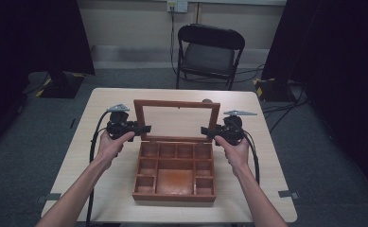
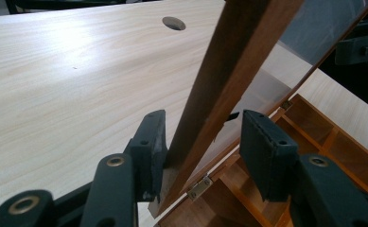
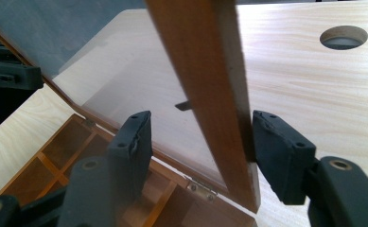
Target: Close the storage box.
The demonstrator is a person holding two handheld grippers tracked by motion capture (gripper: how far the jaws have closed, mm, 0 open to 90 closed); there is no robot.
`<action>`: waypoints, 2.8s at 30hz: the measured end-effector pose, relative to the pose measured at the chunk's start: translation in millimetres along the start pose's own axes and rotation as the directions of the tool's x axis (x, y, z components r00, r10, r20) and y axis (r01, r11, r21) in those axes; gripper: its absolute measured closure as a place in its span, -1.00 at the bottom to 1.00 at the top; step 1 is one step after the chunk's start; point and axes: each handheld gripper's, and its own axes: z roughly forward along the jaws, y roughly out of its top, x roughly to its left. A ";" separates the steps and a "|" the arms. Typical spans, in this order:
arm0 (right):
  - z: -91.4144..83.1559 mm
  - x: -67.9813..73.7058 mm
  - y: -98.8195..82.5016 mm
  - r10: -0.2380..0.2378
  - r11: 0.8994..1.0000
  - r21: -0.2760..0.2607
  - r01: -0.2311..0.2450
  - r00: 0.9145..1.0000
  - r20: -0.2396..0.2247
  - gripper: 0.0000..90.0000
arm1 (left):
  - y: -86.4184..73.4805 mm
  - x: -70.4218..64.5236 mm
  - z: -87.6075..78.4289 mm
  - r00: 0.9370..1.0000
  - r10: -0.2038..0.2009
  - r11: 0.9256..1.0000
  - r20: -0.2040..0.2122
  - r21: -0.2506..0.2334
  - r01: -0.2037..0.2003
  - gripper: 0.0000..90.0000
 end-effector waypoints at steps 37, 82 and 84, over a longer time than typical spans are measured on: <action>-34.4 18.7 -26.0 -0.019 1.000 0.016 0.019 0.999 0.034 0.09 | -16.4 -21.0 -17.7 1.000 0.009 1.000 -0.003 0.016 -0.009 -0.07; -46.7 -6.7 -37.4 -0.002 0.997 0.078 -0.002 0.999 0.048 0.01 | -26.8 -34.0 -17.3 0.999 0.035 0.999 0.030 0.019 -0.036 -0.43; -50.6 -8.0 -37.2 -0.005 0.998 0.069 0.002 0.999 0.052 0.01 | -26.9 -34.0 -17.3 0.999 0.024 1.000 0.028 0.018 -0.025 -0.46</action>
